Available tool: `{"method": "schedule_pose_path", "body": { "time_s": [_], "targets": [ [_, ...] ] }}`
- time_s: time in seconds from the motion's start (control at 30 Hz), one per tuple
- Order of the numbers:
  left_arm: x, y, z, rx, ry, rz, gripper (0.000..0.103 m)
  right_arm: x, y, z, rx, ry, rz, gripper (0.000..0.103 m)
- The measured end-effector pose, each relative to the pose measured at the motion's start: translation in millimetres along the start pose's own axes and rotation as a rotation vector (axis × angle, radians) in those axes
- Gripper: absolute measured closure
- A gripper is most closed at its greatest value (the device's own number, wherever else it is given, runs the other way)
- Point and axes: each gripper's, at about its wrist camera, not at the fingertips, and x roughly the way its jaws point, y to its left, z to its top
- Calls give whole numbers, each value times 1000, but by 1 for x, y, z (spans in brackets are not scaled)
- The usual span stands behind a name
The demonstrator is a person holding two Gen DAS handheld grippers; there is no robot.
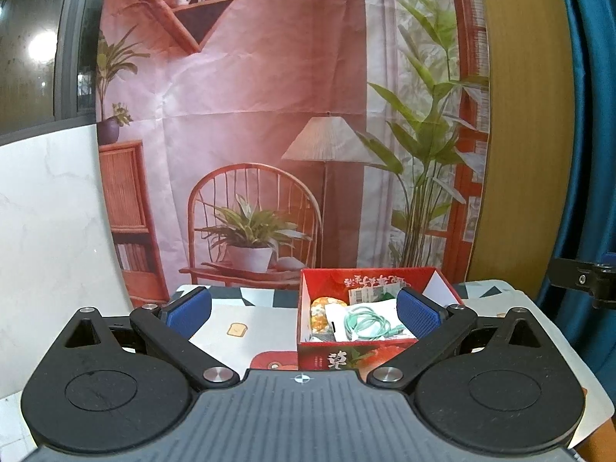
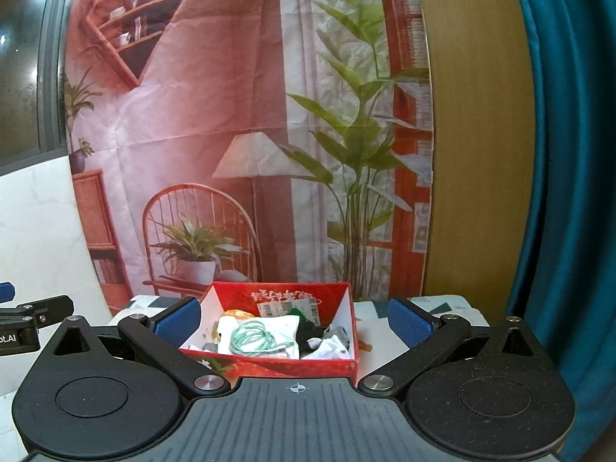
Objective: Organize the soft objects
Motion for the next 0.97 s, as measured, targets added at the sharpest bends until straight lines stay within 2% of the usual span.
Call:
{"method": "schedule_pose_path", "body": {
  "time_s": [0.97],
  "targets": [
    [-1, -3, -4, -28, 1, -8, 0, 1, 0, 1, -11, 1, -4, 0]
  ]
}}
